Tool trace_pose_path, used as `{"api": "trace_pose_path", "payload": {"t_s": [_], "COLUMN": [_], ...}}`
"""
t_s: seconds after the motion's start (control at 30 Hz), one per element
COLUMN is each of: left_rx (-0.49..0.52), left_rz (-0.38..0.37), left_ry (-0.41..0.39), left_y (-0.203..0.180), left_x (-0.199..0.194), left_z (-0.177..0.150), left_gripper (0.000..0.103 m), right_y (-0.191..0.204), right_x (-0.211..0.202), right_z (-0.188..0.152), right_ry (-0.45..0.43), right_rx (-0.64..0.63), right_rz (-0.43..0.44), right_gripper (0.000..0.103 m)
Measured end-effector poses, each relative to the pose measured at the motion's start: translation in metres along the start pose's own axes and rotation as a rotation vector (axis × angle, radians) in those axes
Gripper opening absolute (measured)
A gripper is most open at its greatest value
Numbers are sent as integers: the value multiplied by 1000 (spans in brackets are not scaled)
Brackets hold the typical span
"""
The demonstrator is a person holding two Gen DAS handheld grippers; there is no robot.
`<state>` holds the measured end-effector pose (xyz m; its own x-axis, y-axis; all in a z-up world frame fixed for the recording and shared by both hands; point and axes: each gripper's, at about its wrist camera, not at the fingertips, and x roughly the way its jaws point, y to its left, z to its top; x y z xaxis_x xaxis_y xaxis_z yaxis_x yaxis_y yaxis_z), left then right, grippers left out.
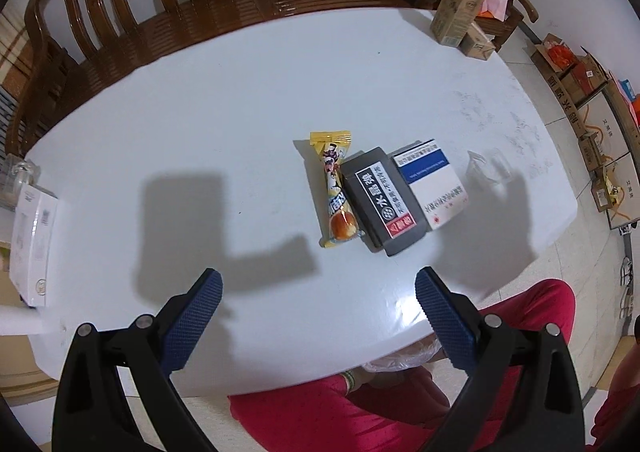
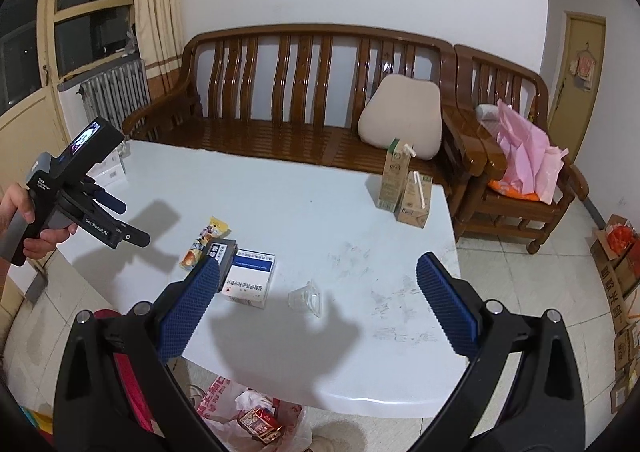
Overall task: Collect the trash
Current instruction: 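Raise both tools back up toward the items left on the table, then grip the yellow ice-cream wrapper with the left tool while the right tool grips the clear plastic cup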
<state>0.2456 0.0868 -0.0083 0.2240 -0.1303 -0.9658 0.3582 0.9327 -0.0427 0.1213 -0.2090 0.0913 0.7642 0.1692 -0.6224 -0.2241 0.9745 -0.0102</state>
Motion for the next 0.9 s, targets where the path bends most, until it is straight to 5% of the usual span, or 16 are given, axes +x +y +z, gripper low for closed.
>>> {"api": "trace_pose_path", "payload": {"t_s": [0.9], "left_rx": [-54], "left_rz": [-53], "left_ry": [89], "left_y": [23], "left_x": [95], "left_z": [24], "left_gripper": [93], "right_y": [32], "right_x": [167], "right_z": [-68], "right_ry": [223], "right_rx": [-138], "right_rz": [-13], "right_gripper": [96]}}
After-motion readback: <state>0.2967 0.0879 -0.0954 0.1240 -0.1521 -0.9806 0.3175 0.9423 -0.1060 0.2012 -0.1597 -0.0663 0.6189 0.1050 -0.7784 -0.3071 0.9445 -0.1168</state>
